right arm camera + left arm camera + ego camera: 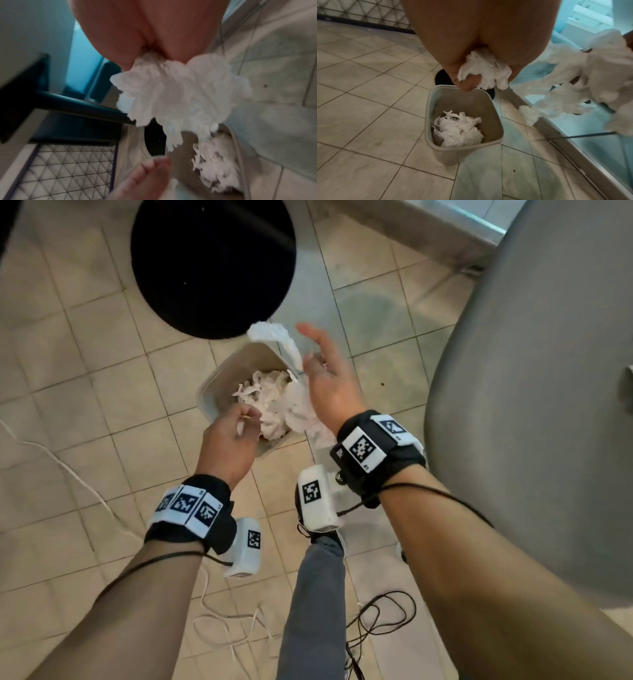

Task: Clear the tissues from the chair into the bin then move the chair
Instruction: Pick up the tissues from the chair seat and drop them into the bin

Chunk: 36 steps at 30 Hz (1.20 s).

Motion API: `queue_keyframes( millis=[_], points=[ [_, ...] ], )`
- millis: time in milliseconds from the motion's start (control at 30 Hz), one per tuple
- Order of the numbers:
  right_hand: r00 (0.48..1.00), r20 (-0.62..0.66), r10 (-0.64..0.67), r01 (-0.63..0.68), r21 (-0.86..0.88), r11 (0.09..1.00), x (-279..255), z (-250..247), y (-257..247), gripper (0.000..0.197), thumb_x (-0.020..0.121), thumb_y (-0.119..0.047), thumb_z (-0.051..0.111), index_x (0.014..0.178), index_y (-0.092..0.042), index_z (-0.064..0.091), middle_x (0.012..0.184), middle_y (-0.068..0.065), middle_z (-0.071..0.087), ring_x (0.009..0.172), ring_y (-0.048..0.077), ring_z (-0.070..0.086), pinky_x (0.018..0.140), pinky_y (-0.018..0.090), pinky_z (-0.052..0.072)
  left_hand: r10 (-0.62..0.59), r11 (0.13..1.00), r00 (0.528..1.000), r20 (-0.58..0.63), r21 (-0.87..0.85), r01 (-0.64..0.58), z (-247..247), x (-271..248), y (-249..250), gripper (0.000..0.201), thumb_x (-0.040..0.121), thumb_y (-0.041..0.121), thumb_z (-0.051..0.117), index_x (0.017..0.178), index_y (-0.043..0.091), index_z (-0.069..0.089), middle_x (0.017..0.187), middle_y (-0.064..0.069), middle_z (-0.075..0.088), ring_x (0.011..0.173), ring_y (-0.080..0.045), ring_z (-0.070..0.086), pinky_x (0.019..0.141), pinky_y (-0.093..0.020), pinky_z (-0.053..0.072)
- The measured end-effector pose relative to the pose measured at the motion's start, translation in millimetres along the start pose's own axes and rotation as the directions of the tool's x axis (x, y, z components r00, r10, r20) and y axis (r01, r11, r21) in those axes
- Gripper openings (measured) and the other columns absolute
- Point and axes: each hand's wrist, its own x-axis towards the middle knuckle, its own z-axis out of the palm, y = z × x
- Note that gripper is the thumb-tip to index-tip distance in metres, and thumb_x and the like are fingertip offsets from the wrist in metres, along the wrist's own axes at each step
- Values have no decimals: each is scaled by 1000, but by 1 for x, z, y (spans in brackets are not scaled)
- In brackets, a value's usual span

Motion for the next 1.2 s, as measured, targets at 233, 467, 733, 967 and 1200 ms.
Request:
queue_keyframes(
  millis=[233,467,733,967,1200],
  points=[
    [996,46,75,-76,26,997,47,81,67,32,92,0,43,101,-23,64,120,8,62,114,20,57,105,40,44,77,994,986,-147,86,-65,14,67,-39,16,90,19,63,105,18,68,116,0,64,97,-9,56,75,-7,37],
    [972,165,169,-159,-75,984,76,98,101,38,97,-32,55,134,-22,56,137,6,41,108,11,52,93,18,38,97,963,993,-66,258,-77,30,111,-68,43,88,26,70,128,27,56,141,0,46,126,-12,41,97,-22,31],
    [967,88,239,-206,-282,937,54,69,105,39,95,-21,50,133,-21,58,137,11,58,126,27,54,107,35,41,58,953,998,32,295,-64,22,95,-70,40,88,26,67,128,26,59,143,0,46,124,-17,49,96,-24,34],
    [962,105,253,-247,-61,967,-39,-9,58,28,97,-24,53,122,-20,65,117,0,69,107,13,63,97,31,49,150,973,988,35,171,-154,16,-2,12,22,92,22,64,114,27,65,120,4,59,107,-14,59,89,-25,46],
    [962,-153,225,-194,193,962,-139,-158,-4,18,92,-32,55,104,-35,69,103,-8,72,97,12,68,93,43,54,433,895,864,258,-12,-445,62,-111,156,21,91,20,64,106,34,68,111,23,58,108,-5,58,84,-21,48]
  ],
)
